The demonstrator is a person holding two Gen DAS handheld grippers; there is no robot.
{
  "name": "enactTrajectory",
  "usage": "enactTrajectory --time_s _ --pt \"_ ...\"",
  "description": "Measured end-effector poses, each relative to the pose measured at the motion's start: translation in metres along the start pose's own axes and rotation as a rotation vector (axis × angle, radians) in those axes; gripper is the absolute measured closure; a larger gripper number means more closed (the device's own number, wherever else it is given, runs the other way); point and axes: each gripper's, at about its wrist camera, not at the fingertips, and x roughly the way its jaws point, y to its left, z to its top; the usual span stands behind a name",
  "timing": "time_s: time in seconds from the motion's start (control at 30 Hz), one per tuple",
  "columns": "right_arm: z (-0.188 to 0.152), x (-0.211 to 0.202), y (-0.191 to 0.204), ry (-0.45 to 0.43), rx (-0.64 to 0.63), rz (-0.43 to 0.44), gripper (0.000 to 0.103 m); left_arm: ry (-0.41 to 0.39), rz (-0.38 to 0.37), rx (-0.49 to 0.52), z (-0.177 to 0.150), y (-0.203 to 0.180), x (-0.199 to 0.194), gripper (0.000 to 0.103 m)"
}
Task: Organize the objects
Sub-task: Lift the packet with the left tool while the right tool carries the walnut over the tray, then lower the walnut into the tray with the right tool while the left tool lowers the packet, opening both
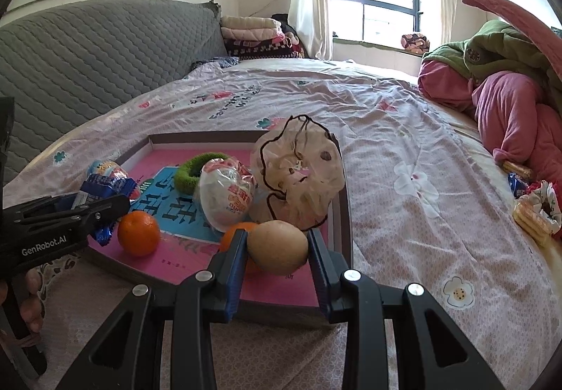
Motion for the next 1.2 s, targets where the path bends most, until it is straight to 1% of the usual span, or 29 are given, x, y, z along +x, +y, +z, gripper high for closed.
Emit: enactTrajectory --time_s 0.27,1.2 --pt "-0.0009 0.0 0.0001 0.007 0.003 -0.001 0.068 0.004 0.019 -0.011 -0.0007 0.0036 0.0005 0.046" --pt "-0.0001 0.0012 -0.0012 0.013 0.021 0.009 0.068 0.015 0.026 -0.044 -0.0014 0.0102 0.0022 0.046"
